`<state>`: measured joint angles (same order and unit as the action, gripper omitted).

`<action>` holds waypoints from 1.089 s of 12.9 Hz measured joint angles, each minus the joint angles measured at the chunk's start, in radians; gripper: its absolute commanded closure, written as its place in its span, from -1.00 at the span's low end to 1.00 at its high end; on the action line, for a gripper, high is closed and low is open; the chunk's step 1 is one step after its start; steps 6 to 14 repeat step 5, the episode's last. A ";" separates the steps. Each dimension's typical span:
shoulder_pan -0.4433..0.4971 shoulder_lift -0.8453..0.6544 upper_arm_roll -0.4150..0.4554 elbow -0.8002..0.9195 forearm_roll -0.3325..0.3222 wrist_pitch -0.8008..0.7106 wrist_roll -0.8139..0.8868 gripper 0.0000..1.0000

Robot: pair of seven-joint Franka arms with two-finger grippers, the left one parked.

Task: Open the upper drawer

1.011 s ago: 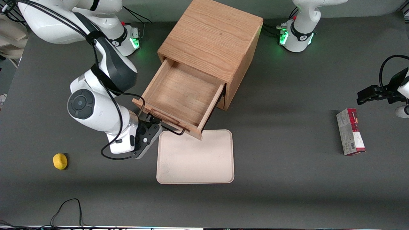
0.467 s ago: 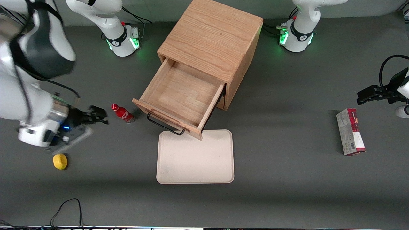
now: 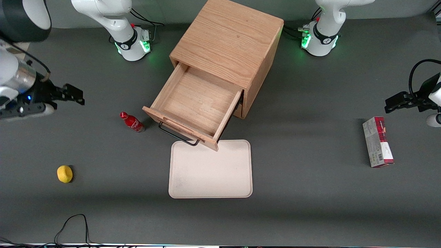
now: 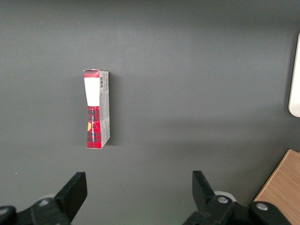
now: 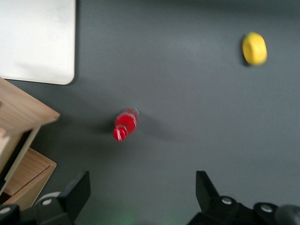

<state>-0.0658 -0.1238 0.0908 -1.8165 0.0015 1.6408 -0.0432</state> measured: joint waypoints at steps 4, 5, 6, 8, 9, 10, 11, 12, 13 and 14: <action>0.000 -0.084 -0.021 -0.068 0.000 -0.004 0.010 -1.00; 0.001 -0.079 -0.021 -0.068 0.000 -0.003 0.013 -1.00; 0.001 -0.079 -0.021 -0.068 0.000 -0.003 0.013 -1.00; 0.001 -0.079 -0.021 -0.068 0.000 -0.003 0.013 -1.00; 0.001 -0.079 -0.021 -0.068 0.000 -0.003 0.013 -1.00; 0.001 -0.079 -0.021 -0.068 0.000 -0.003 0.013 -1.00; 0.001 -0.079 -0.021 -0.068 0.000 -0.003 0.013 -1.00; 0.001 -0.079 -0.021 -0.068 0.000 -0.003 0.013 -1.00; 0.001 -0.079 -0.021 -0.068 0.000 -0.003 0.013 -1.00; 0.001 -0.079 -0.021 -0.068 0.000 -0.003 0.013 -1.00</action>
